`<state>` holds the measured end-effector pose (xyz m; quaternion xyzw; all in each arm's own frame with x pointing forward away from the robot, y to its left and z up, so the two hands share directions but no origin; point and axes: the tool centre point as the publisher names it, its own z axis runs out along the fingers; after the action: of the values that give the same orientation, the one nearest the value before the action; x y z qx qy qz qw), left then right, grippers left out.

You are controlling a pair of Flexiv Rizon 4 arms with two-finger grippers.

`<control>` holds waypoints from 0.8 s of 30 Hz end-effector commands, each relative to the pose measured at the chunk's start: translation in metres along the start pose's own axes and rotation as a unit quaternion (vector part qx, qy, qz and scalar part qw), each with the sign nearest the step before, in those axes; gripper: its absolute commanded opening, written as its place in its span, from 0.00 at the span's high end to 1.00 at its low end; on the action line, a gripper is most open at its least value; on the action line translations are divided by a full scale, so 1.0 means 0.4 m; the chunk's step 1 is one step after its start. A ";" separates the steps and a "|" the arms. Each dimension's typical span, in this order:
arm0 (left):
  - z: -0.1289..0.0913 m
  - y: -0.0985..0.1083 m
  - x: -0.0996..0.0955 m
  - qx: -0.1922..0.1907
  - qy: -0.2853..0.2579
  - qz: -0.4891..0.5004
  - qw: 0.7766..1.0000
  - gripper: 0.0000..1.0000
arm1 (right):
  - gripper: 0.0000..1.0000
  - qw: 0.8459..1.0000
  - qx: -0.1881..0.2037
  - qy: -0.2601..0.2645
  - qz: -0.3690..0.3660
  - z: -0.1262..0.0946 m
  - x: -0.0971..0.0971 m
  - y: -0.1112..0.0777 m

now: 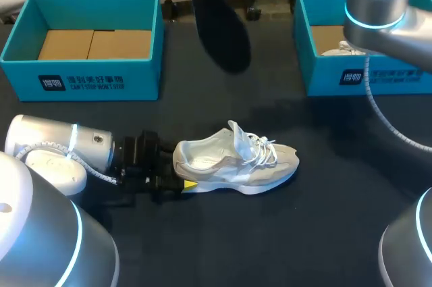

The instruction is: Take the shoe out of the shoebox, open the shoe tongue, remove and reinsert the insole, then place the shoe into the shoebox

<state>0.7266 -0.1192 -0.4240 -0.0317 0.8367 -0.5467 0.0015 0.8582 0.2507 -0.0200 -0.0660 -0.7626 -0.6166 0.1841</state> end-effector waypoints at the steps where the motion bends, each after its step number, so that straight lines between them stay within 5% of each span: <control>1: 0.002 0.004 -0.001 -0.002 0.000 0.000 1.000 1.00 | 1.00 0.999 -0.012 -0.021 -0.024 -0.030 0.066 0.005; 17: 0.002 0.004 -0.001 -0.002 0.000 0.000 1.000 1.00 | 1.00 0.999 -0.022 -0.017 -0.028 -0.030 0.067 0.008; 24: 0.002 0.004 -0.001 -0.002 0.000 0.000 1.000 1.00 | 1.00 0.998 -0.010 -0.034 0.058 -0.096 0.113 0.009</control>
<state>0.7266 -0.1193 -0.4240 -0.0317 0.8367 -0.5467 0.0015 0.8351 0.2258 -0.0046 -0.1162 -0.7485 -0.6228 0.1958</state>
